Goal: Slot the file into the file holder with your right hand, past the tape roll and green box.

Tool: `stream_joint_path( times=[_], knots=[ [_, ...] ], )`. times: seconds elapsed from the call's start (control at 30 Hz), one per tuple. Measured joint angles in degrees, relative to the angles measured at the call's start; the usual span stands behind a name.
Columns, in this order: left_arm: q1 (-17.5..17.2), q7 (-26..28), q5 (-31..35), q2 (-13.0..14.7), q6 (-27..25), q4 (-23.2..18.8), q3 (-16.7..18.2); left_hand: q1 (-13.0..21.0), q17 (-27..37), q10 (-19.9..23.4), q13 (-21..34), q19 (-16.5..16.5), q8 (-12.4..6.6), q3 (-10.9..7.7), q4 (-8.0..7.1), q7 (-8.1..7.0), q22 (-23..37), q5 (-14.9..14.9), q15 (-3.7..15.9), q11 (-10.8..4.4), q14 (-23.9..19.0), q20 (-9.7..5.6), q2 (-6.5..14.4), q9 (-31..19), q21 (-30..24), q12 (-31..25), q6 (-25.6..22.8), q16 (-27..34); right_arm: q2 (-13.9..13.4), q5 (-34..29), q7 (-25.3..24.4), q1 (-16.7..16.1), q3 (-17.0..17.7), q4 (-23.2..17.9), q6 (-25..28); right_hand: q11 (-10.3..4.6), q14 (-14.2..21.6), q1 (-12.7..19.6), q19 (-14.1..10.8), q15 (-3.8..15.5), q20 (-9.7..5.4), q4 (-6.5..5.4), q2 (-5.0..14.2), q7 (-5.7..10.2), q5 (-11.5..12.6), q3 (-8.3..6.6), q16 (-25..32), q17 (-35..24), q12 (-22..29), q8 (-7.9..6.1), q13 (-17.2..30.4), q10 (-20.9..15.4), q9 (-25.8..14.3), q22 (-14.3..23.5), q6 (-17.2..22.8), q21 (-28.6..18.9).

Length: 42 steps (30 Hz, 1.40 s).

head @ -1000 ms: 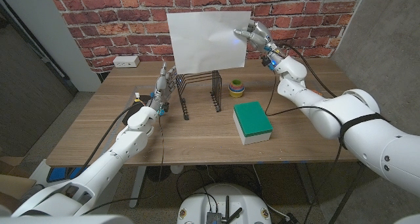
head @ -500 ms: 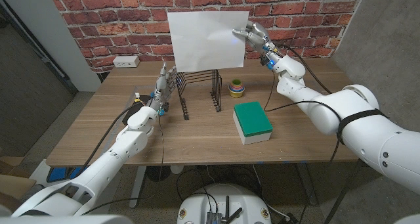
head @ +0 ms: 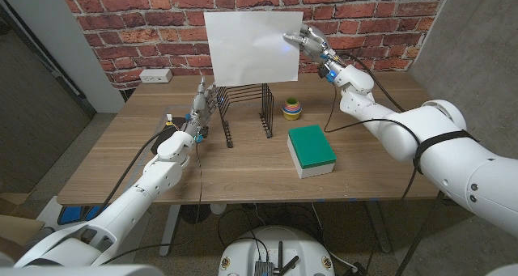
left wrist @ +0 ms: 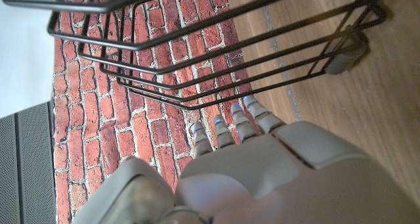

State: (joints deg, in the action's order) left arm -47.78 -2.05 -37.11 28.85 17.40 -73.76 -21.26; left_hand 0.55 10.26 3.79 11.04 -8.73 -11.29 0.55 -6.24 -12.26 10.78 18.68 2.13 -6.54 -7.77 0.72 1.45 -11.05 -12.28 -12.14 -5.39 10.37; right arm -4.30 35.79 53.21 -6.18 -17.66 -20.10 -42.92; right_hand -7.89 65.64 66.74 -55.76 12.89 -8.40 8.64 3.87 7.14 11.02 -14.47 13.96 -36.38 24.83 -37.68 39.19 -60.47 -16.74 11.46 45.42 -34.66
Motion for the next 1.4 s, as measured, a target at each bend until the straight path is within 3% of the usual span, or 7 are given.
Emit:
stream_joint_path(
  times=[1.4],
  knots=[
    [0.01, -0.02, -0.01, 0.02, -0.02, 0.00, 0.00, 0.00, 0.00, 0.00, 0.00, 0.00, 0.00, 0.00, 0.00, 0.00, 0.00, 0.00, 0.00, 0.00, 0.00, 0.00, 0.00, 0.00, 0.00, 0.00, 0.00, 0.00, 1.19, -4.42, -2.44, 0.64, 2.13, 0.39, 7.91, 0.00, -0.71, -0.32, 0.82, -0.45, 0.41, -0.18, 0.28, 0.00, -0.01, 0.27, -0.21, -0.41, -0.49, 0.01, 0.51, 0.00, 0.26, 0.01, 0.00, -1.40]
  ],
)
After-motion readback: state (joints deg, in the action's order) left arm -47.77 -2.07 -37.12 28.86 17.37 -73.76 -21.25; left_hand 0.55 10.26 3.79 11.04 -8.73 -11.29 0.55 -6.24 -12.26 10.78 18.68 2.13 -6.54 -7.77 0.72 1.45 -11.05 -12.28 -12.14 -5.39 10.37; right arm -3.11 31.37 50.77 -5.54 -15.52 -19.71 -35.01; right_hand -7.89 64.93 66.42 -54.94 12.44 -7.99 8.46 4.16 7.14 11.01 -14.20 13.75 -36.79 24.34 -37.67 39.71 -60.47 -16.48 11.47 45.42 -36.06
